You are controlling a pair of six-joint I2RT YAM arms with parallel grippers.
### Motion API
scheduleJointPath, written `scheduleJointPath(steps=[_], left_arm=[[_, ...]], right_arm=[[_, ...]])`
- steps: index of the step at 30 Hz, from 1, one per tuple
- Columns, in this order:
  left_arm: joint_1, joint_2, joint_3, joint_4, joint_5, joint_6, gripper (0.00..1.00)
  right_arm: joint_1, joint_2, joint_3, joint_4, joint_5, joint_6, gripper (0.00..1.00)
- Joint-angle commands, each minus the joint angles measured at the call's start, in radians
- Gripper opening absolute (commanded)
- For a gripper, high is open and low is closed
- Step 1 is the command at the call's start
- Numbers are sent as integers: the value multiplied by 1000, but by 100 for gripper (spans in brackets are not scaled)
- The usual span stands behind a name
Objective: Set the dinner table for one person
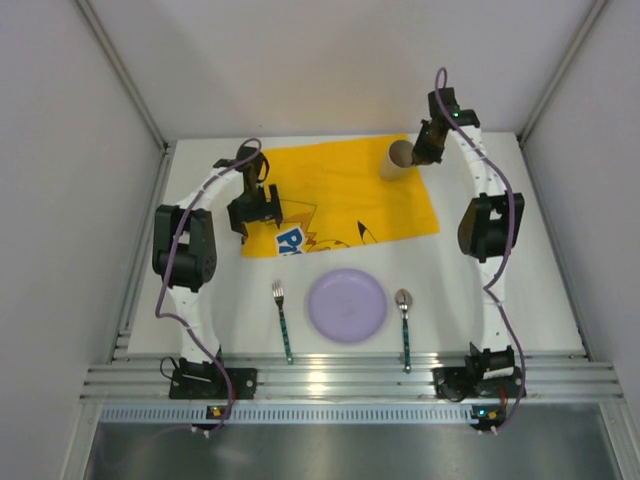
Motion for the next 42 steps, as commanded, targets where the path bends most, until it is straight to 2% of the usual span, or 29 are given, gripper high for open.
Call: scheduleJointPath(steps=[1,4,5,6,7,10,13,16,20,24,29,32,33,36,39,42], left_arm=[[11,-92,-45,14,-6,-8,95],[11,-105,-65,15,-19,4,95],[11,-105,-65,12,-19,6,95],[11,-105,-65,12,-19,6,95],[11,-103,-64,14,-14,6,95],[11,-85,-51,14,1,6,95],[10,-62,-27,9,9,4,95],[7,-45,-8,5,10,6,94],[2,-31,1,2,10,11,94],[-1,-19,8,-1,10,12,94],[-7,-10,22,-11,9,17,94],[-8,-8,18,-8,6,17,94],[-10,-7,16,-9,6,17,94],[-10,-10,2,-3,6,15,94],[-12,-11,-11,3,9,15,94],[-13,1,-7,3,10,15,94]], right_arm=[[33,28,98,-2,45,22,0],[35,50,106,-19,73,25,0],[35,52,106,-25,79,22,3],[35,50,102,-24,88,20,10],[37,49,102,-23,91,12,27],[40,39,101,-8,91,8,61],[43,27,102,25,70,8,77],[49,9,99,53,47,5,86],[49,-43,52,128,-19,2,91],[35,-140,-72,268,-108,23,95],[-5,-273,-196,352,-120,23,97],[-60,-414,-446,436,-96,52,98],[-80,-495,-609,473,-116,67,98],[-181,-617,-884,591,-157,124,99],[-218,-639,-986,566,-142,98,98],[-212,-604,-1019,533,-163,62,95]])
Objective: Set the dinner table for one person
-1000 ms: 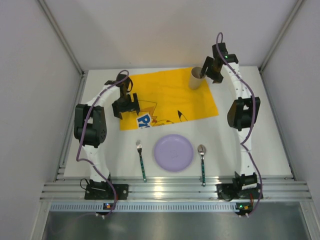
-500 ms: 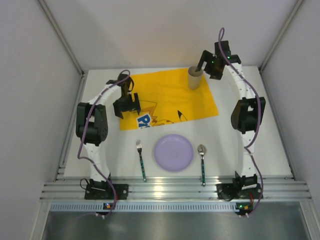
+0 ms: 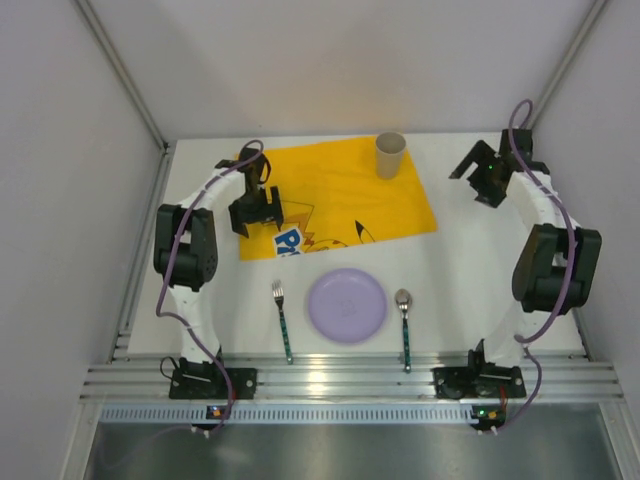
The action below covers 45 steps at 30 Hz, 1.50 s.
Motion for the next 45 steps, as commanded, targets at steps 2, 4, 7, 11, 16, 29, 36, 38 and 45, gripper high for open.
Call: scheduleJointPath(steps=[2,4,7,11,16,29,36,38,45], left_arm=[[-5,13,14,6,38,6,94],[-8,16,19,6,44,4,94],[-10,12,18,6,43,6,94],[-10,1,-2,6,35,9,94],[-11,-10,-9,-1,24,15,94],[-8,-10,5,-12,24,26,94],[-8,-11,-1,-9,24,23,94],[-14,-14,4,-12,23,30,94],[-88,-37,-2,-34,40,127,94]], right_arm=[[40,44,-36,25,-52,-28,92],[40,63,-73,66,-70,-11,89],[43,80,-142,140,-107,22,86],[68,136,-153,155,-121,26,78],[111,207,-124,158,-129,10,70],[168,238,-76,56,-103,-45,15],[161,170,-142,-27,-44,-103,6],[163,155,-159,-43,-37,-112,6],[164,112,-211,-138,-23,-148,2]])
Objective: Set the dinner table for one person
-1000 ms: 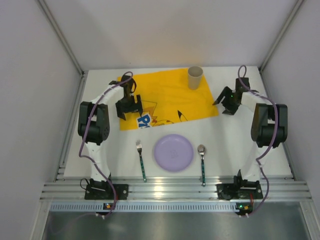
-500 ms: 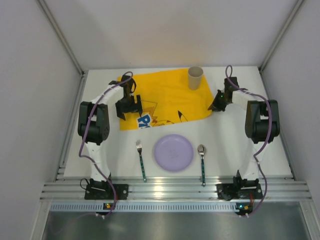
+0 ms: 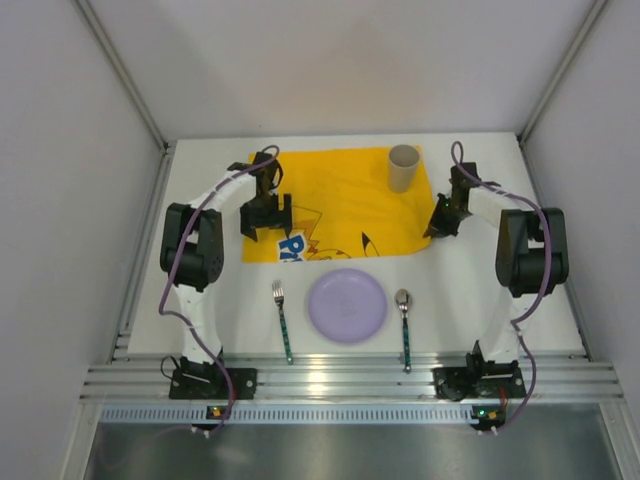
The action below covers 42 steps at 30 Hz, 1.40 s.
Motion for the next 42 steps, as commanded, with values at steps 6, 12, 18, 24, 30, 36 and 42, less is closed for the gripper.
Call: scheduleJointPath(steps=[6,12,18,24,30,36,42], left_arm=[[-143,-93,-28,-21,41,104,94],[-208,-149,-39,-43,95,135,94],[-267,-214,-143,16,246,201,90],[-360,-171,-194,48,327,222,85],[-389,-111,-218,82,375,225,78],[-413,7,-185,80,230,198,60],[-413,2,-94,59,202,193,5]], right_arm=[[-1,-95,-80,-152,72,-66,30],[-3,-134,7,-271,189,-84,100],[-12,-170,179,-376,247,-109,100],[-32,-190,268,-423,258,-118,100],[-40,-193,248,-439,253,-120,100],[-97,-191,253,-443,226,-121,100],[-113,-184,262,-432,218,-118,100]])
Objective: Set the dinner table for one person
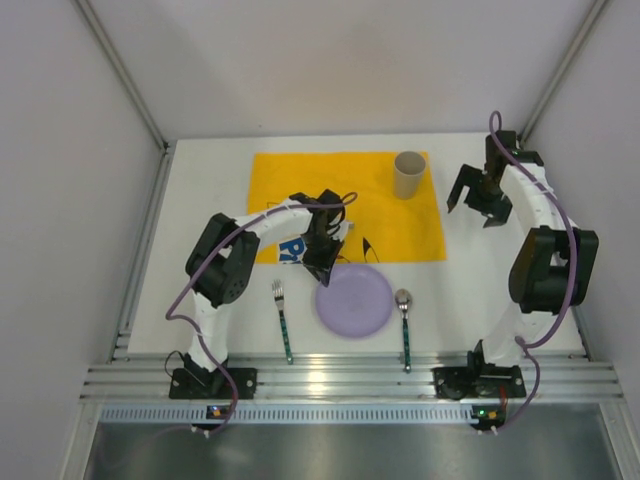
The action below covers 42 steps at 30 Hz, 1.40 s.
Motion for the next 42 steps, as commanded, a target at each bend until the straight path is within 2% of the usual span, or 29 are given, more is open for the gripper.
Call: scheduleJointPath(steps=[1,6,10,12,16,19,24,27,30,32,33,34,37,42], left_arm=[[-6,18,70,43,-110,5,0],[43,7,216,-43,-87,8,0],[120,-14,280,-51,-72,11,0],[192,-16,291,-43,-43,-9,0],[322,-5,283,44,-26,-92,0],[371,18,260,170,-4,-204,0],[376,114,318,264,-8,-294,0],[376,174,374,259,32,-302,0],[376,187,355,270,8,-310,0],[376,179,342,262,-32,-317,12],[379,171,320,259,-59,-319,34],[384,164,310,256,-70,-320,45],[385,96,257,239,-132,-317,66],[385,-14,135,212,-181,-284,71]], right_arm=[[-10,-22,13,-13,-8,-9,100],[-20,-18,-4,14,-54,-3,100],[-31,-7,-8,31,-76,2,100],[-43,1,-7,37,-89,6,100],[-65,21,16,37,-116,20,100],[-66,41,44,28,-119,16,100],[-66,50,62,27,-128,16,100],[-66,50,64,22,-125,14,100],[-66,44,59,20,-120,11,100],[-65,35,55,16,-113,11,100],[-63,28,49,14,-106,11,100],[-62,13,42,10,-102,8,100],[-54,-30,16,-9,-68,12,100],[-19,-128,-59,-30,-40,35,100]])
